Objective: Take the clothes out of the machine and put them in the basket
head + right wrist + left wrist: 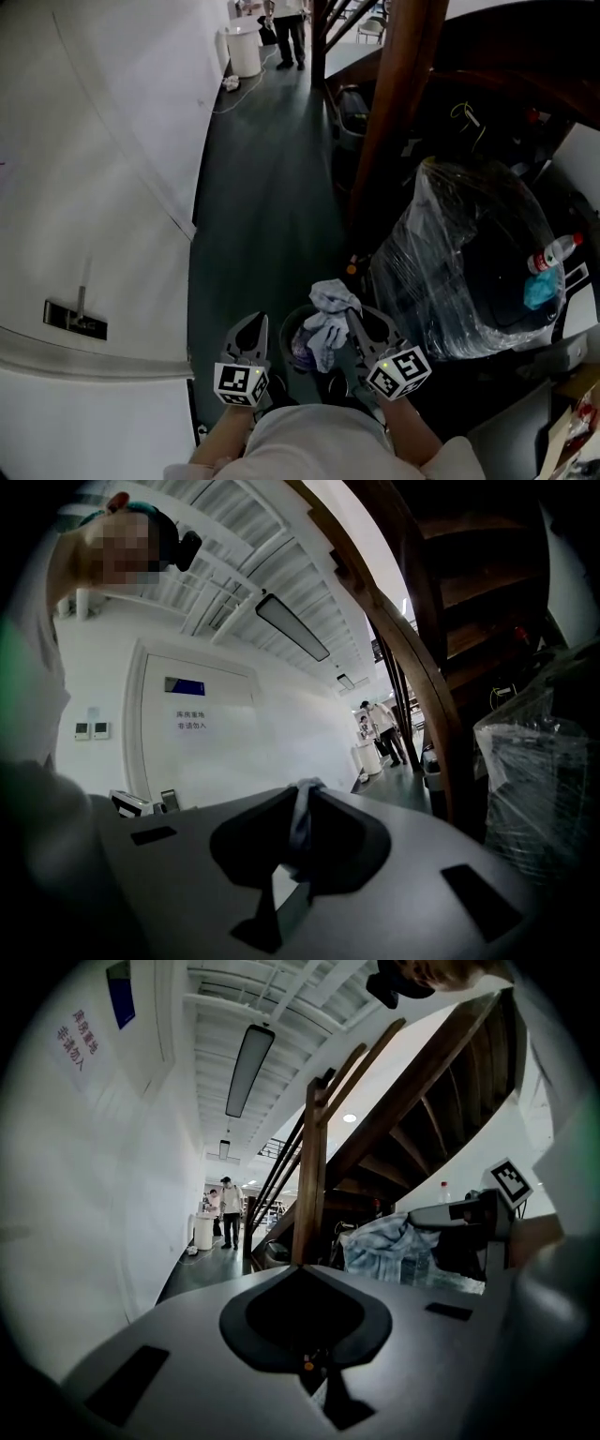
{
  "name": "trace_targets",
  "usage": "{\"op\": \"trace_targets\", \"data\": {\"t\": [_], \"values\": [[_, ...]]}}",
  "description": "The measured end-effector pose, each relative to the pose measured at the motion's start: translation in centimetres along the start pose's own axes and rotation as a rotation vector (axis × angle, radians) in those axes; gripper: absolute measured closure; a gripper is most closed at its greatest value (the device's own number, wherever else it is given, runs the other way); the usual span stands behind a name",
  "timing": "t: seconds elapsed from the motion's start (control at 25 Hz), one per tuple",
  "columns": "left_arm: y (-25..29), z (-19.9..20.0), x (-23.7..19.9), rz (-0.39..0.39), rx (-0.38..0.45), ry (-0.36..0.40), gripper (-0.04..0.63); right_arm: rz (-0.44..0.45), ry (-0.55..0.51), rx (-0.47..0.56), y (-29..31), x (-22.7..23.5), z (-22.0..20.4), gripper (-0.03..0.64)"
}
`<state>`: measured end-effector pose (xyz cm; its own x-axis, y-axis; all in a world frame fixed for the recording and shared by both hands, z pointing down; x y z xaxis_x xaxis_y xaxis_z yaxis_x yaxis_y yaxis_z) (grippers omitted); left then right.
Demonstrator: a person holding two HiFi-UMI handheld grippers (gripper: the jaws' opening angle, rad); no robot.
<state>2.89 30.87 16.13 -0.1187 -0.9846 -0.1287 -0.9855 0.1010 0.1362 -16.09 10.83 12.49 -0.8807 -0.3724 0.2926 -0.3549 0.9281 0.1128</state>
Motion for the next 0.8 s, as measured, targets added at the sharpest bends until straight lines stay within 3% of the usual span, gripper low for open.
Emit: {"op": "trace_targets", "data": {"t": [0.48, 0.8], "values": [[1.1, 1.4, -3.4, -0.073, 0.028, 0.018, 0.575, 0.002, -0.06, 0.165, 2.4, -3.1, 6.5, 0.58], [0.8, 0.5, -3.6, -0.057, 0.012, 0.0, 0.575, -0.009, -0.045, 0.091, 3.1, -3.0, 3.9, 0.58]]}}
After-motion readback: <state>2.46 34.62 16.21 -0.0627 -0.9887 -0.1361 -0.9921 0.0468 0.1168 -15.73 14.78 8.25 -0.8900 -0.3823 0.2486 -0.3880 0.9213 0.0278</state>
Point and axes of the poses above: the fingertips, and each gripper's own axes: y forward along the fingers, x to its right, z out of its top, the point moved 9 cm from there along -y, backward along the fingers, and after that the axes turned 10 degrees about -z, right-handed, at the moved point
